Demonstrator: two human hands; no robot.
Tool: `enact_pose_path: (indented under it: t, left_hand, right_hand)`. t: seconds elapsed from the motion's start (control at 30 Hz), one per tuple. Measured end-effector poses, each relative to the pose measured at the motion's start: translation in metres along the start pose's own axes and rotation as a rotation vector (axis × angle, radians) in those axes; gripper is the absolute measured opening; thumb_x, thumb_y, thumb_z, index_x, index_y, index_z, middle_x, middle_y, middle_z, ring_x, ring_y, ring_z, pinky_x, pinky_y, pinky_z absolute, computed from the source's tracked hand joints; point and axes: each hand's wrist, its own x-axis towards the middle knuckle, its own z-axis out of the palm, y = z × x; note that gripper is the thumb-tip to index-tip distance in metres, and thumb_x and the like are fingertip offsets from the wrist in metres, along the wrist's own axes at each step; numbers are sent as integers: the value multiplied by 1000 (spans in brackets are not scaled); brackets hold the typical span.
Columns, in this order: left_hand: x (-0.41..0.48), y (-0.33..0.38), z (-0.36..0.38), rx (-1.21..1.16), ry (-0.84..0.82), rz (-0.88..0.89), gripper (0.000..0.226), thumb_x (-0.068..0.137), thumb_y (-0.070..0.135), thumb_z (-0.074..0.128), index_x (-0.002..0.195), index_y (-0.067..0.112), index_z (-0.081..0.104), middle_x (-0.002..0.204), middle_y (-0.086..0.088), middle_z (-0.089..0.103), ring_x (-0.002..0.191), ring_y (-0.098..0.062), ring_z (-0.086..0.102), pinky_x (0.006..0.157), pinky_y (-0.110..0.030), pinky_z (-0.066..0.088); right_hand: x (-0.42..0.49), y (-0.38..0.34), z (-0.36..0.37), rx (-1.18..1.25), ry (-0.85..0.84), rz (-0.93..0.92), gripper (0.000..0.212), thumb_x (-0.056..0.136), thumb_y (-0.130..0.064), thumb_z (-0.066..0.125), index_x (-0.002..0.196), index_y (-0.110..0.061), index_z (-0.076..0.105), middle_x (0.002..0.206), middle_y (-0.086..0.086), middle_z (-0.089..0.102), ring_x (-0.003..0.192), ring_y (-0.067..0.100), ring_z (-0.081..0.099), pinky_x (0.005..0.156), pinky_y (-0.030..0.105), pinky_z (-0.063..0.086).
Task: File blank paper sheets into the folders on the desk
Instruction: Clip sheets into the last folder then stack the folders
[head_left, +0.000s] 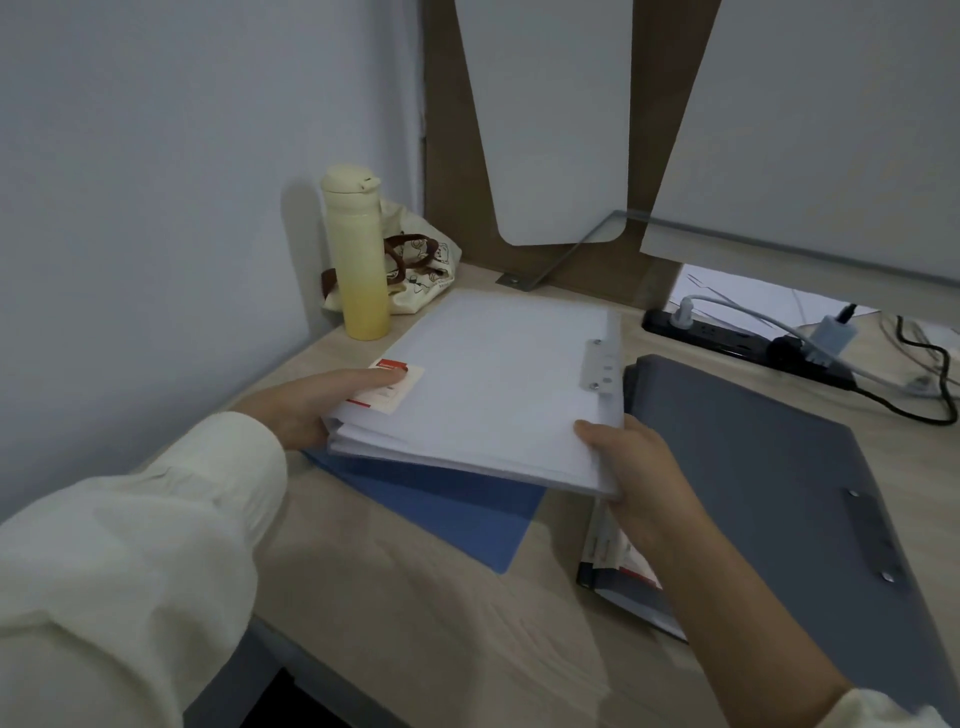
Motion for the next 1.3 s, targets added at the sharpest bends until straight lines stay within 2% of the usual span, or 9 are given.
enact_pose_path:
  t: [0.07,0.27,0.4,0.53,0.67,0.8,1.07,1.2,1.3]
  left_hand:
    - [-15,0,12,-121,-35,54,14,86,26,62,82,13,63,54,6,70,56,-11,67,38,-10,46]
    - [-52,-5,82,-232,-169,281,12,84,25,62,83,16,69,75,2,76,68,-11,71,67,-23,52]
    - [-62,-8,142,-141,-262,340,18,85,30,62,91,15,70,83,3,75,78,-13,69,68,-21,50]
    - [-60,-21,189,-43,-315,269,21,86,31,63,96,13,68,96,-2,72,86,-17,66,80,-24,50]
    - [-58,-37,210,-15,-327,189,16,86,34,63,89,18,66,88,3,70,80,-12,65,61,-15,49]
    - [-49,-43,216,76,-222,236,28,85,36,64,105,17,62,107,-2,65,103,-21,62,96,-35,47]
    - [-53,-54,217,135,-295,299,29,95,33,49,124,31,46,123,3,59,115,-18,54,106,-38,39]
    - [-52,-51,198,136,-277,381,34,96,40,42,129,32,45,128,15,52,123,-10,47,103,-28,35]
    - [-32,-45,153,334,28,557,48,96,34,44,141,21,35,146,6,34,137,-12,29,109,-28,23]
  right_hand:
    - [-9,-13,-15,-23,-32,-77,36,89,-4,51,124,-11,52,99,2,67,82,16,63,62,24,52]
    - [-54,-43,-93,-39,0,-273,30,88,-5,49,112,-20,61,89,-4,75,74,11,71,52,19,54]
    - [-77,-41,-150,-18,147,-235,25,89,-11,50,110,-21,59,93,1,72,70,14,70,51,18,54]
    - [-81,-15,-192,-83,278,-166,28,90,-15,54,117,-15,57,98,2,68,83,19,64,60,24,55]
    - [-75,9,-217,-188,298,-67,32,90,-18,54,121,-9,55,106,7,66,94,25,62,81,37,48]
    - [-64,18,-225,-422,343,4,43,91,-26,54,128,-5,52,121,13,60,101,29,58,94,41,44]
    - [-60,22,-221,-845,530,17,62,89,-33,54,141,-5,34,141,21,34,118,37,44,99,42,37]
    - [-80,-2,-183,-802,516,-380,53,91,-23,54,139,-12,37,141,12,29,125,26,41,100,32,36]
    - [-88,-27,-117,-422,229,-478,44,92,-24,51,135,-31,41,135,-7,37,116,5,42,82,11,34]
